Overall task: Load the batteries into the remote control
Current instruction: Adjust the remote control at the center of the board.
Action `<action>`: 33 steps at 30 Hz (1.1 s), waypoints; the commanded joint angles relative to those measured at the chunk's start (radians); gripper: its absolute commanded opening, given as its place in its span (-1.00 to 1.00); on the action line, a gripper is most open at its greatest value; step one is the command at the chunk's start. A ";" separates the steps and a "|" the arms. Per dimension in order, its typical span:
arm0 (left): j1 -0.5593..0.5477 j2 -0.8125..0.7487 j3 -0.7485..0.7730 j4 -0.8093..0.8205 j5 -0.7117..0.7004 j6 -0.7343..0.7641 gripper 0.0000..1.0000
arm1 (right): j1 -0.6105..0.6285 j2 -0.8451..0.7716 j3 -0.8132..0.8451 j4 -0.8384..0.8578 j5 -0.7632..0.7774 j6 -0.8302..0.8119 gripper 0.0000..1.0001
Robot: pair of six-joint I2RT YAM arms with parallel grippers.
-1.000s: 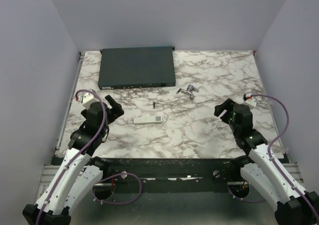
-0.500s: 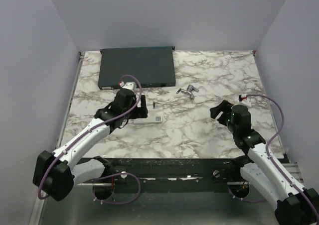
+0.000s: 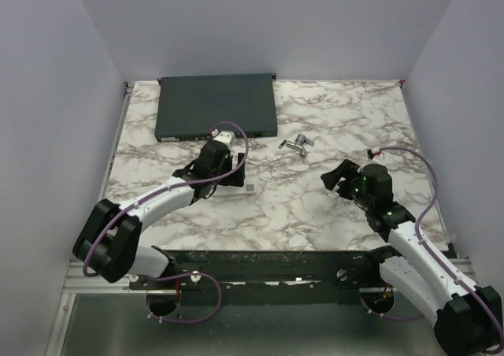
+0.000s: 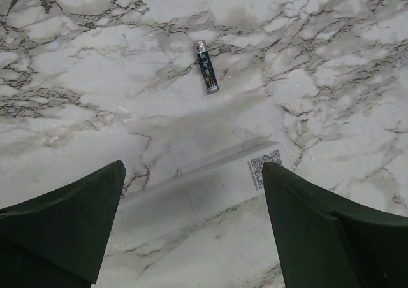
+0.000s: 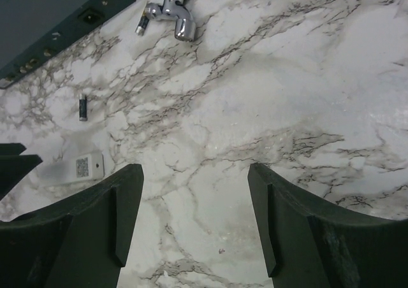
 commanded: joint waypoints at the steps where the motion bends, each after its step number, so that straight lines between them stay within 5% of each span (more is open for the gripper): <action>1: 0.030 0.112 0.022 0.103 0.039 0.045 0.82 | -0.003 0.034 0.014 0.021 -0.092 -0.007 0.49; 21: 0.077 0.179 -0.093 0.201 0.315 -0.085 0.82 | -0.003 0.108 0.025 0.044 -0.085 0.000 0.49; 33: 0.012 0.097 -0.176 0.141 0.271 -0.153 0.81 | -0.003 0.116 0.006 0.063 -0.106 0.022 0.50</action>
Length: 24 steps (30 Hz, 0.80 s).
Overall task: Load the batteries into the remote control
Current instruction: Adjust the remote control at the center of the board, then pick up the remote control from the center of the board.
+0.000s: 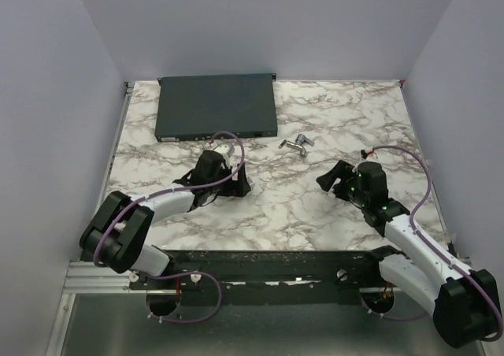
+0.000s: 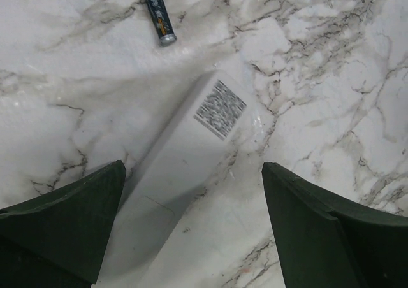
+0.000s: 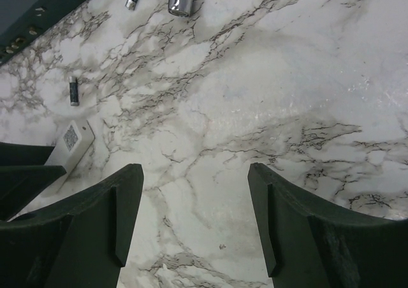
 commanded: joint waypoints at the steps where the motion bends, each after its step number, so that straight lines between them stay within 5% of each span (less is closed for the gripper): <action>1: -0.058 -0.037 -0.034 -0.116 0.000 -0.065 0.81 | -0.003 -0.003 0.006 0.028 -0.022 0.014 0.50; 8: -0.102 -0.053 -0.006 -0.196 -0.072 -0.084 0.81 | -0.003 0.001 -0.001 0.038 -0.031 0.021 0.50; 18: -0.125 0.108 0.269 -0.492 -0.365 -0.048 0.79 | -0.004 -0.021 -0.011 0.032 -0.024 0.022 0.50; 24: -0.127 0.153 0.344 -0.543 -0.370 -0.041 0.46 | -0.003 -0.031 -0.020 0.026 -0.011 0.029 0.50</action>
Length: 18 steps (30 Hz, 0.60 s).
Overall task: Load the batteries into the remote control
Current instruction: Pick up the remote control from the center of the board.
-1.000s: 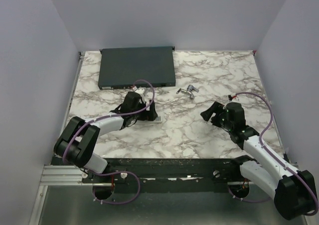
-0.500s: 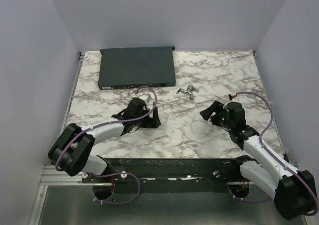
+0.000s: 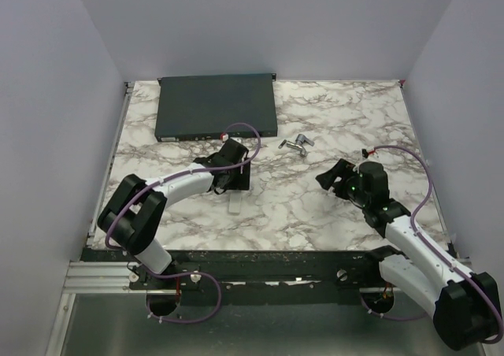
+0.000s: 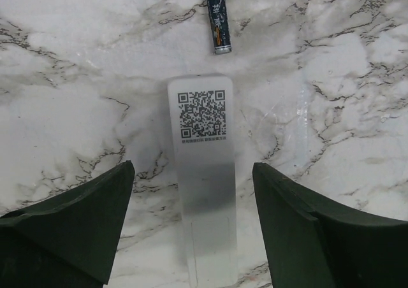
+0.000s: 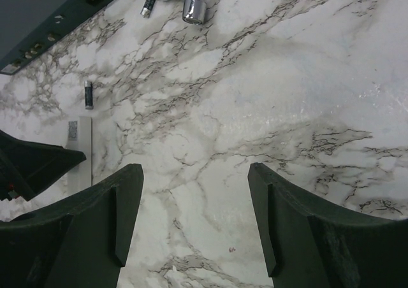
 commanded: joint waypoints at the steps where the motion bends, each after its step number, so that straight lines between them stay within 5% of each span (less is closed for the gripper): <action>1: -0.002 0.020 0.045 -0.095 -0.055 0.018 0.42 | -0.004 -0.016 -0.021 0.005 0.003 0.012 0.50; 18: -0.068 0.105 0.154 -0.164 -0.113 0.054 0.11 | -0.003 -0.036 -0.036 -0.004 0.018 0.027 0.50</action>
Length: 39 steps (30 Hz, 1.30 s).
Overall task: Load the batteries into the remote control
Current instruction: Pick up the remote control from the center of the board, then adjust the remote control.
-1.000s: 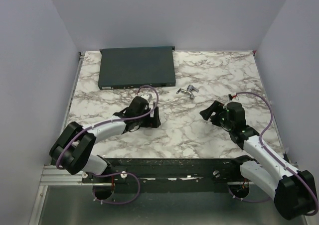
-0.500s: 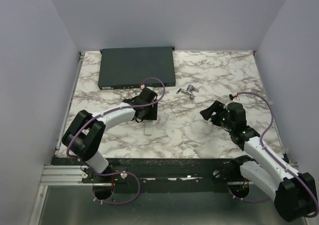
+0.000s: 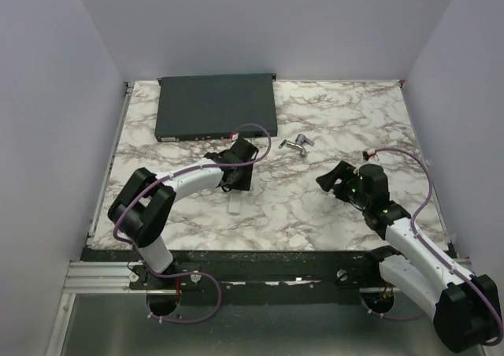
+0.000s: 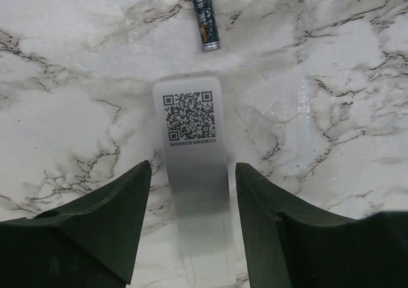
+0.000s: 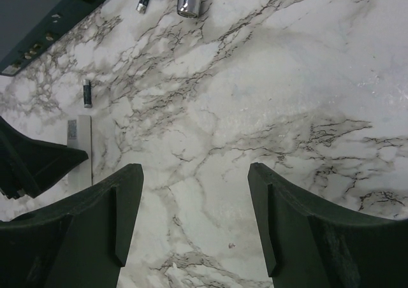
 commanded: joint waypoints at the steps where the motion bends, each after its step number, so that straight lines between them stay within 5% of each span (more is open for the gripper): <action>1: -0.037 0.036 0.063 -0.056 -0.067 0.015 0.03 | -0.005 -0.021 -0.012 -0.006 0.016 0.001 0.50; 12: -0.053 0.056 0.069 -0.092 -0.089 -0.001 -0.54 | -0.003 -0.041 -0.007 -0.022 0.018 0.001 0.50; 17: -0.054 0.016 0.066 -0.090 -0.043 -0.013 -1.00 | -0.003 -0.042 -0.008 -0.014 0.001 -0.003 0.50; 30: -0.051 -0.340 0.039 0.144 0.282 -0.165 -1.00 | 0.010 -0.082 0.052 0.165 -0.290 -0.142 0.69; 39: -0.034 -0.519 -0.067 0.365 0.256 -0.501 -1.00 | 0.283 -0.045 0.283 0.111 -0.060 -0.240 0.86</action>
